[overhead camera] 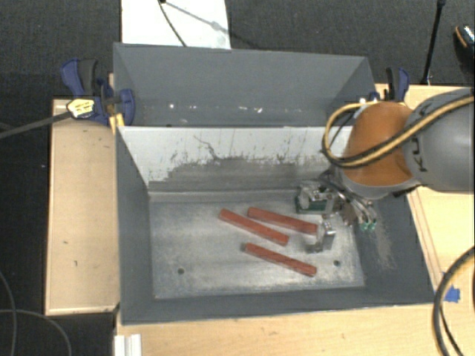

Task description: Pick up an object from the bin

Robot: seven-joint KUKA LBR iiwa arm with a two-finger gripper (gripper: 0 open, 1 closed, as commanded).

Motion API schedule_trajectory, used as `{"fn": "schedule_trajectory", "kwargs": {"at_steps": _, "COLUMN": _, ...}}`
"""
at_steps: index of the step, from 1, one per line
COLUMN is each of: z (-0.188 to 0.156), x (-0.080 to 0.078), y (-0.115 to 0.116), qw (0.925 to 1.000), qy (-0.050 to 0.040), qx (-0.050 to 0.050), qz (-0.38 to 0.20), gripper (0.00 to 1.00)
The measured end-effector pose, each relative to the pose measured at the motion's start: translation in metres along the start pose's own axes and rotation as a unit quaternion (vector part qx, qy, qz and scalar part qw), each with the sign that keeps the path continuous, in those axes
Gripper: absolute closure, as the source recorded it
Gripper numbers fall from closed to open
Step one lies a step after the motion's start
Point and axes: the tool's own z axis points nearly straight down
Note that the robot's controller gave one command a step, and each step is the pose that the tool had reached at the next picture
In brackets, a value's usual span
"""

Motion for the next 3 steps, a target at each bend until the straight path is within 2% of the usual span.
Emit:
{"fn": "schedule_trajectory", "kwargs": {"at_steps": 1, "z": -0.002, "x": -0.001, "y": -0.003, "qw": 1.0, "qy": -0.0016, "qx": 0.001, "qz": 0.0, "gripper": 1.0}}
{"fn": "schedule_trajectory", "kwargs": {"at_steps": 2, "z": -0.006, "x": 0.037, "y": 0.008, "qw": 0.9703, "qy": -0.0023, "qx": 0.002, "qz": -0.242, "gripper": 1.0}}
{"fn": "schedule_trajectory", "kwargs": {"at_steps": 3, "z": -0.156, "x": 0.041, "y": 0.012, "qw": 0.9758, "qy": -0.0014, "qx": 0.002, "qz": -0.218, "gripper": 1.0}}
